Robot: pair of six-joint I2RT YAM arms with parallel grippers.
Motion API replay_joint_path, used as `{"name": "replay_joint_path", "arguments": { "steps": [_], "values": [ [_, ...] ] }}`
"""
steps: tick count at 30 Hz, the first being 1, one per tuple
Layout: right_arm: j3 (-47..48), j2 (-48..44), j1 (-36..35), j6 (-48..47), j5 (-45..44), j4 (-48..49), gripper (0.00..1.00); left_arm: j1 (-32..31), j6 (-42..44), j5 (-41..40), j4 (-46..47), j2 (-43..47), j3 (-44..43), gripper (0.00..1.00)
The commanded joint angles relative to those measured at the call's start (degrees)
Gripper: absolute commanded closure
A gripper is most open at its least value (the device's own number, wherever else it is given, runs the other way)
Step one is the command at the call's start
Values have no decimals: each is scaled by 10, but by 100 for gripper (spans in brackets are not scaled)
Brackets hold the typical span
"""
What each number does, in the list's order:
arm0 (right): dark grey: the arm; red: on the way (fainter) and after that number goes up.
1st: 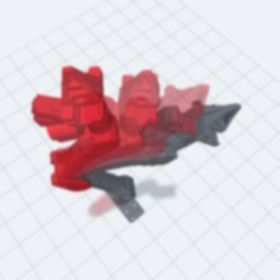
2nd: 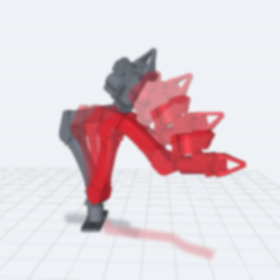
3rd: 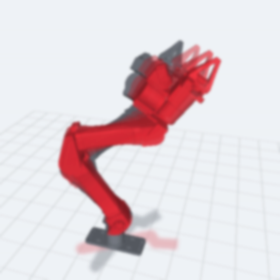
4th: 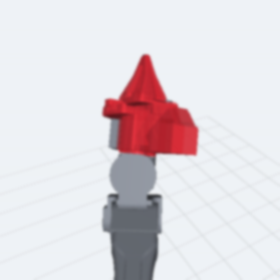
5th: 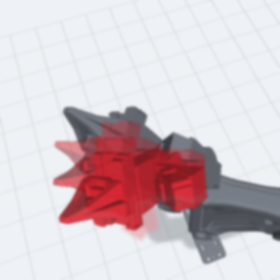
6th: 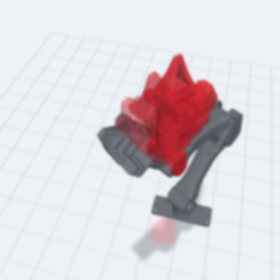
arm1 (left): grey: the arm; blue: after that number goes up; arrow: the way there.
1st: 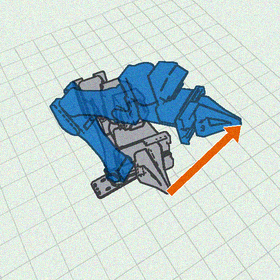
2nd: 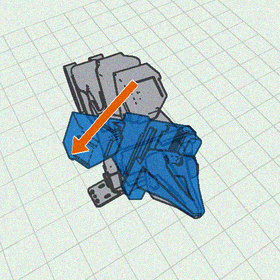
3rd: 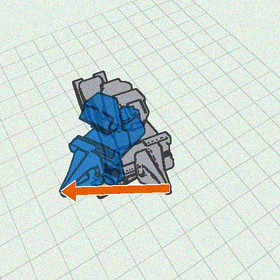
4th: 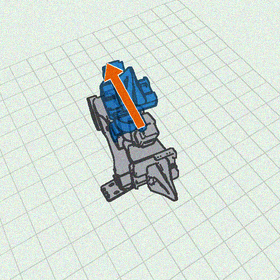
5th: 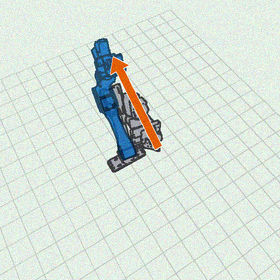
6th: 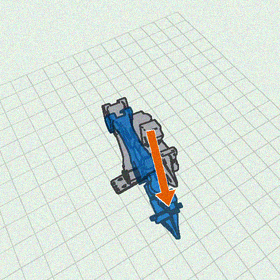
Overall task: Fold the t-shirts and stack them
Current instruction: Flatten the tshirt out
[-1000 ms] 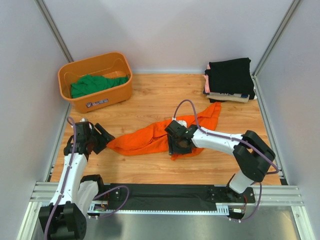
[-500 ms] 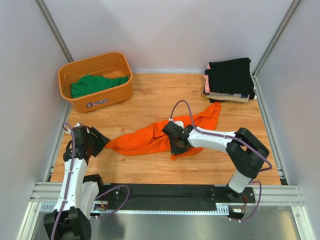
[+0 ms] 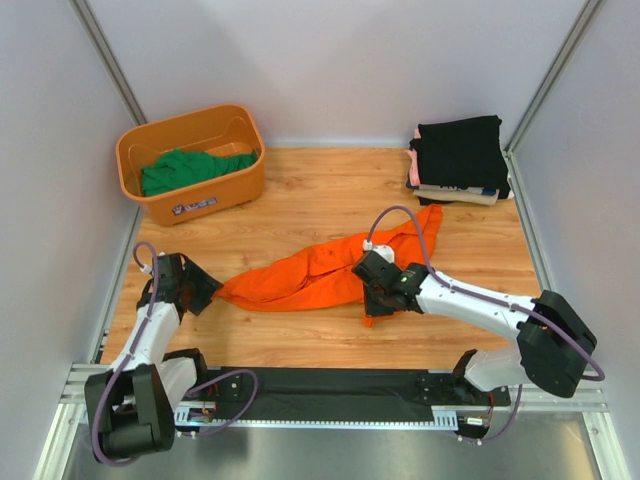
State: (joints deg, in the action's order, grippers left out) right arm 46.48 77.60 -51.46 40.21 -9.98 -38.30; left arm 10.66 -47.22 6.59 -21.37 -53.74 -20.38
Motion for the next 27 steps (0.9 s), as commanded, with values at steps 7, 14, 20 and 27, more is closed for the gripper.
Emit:
{"name": "replay_joint_path", "arguments": {
  "steps": [7,14,20,27],
  "values": [
    [-36,-25,3,0,-9,-6,100,2,-11,-10,94,-88,6,51],
    [-53,-64,16,10,-20,-25,100,3,-14,22,64,-60,-10,100],
    [26,-241,65,25,-119,-169,100,2,-54,46,-82,121,-107,100],
    [314,-316,88,-19,-278,-328,100,4,-144,65,-191,205,-330,100]
  ]
}}
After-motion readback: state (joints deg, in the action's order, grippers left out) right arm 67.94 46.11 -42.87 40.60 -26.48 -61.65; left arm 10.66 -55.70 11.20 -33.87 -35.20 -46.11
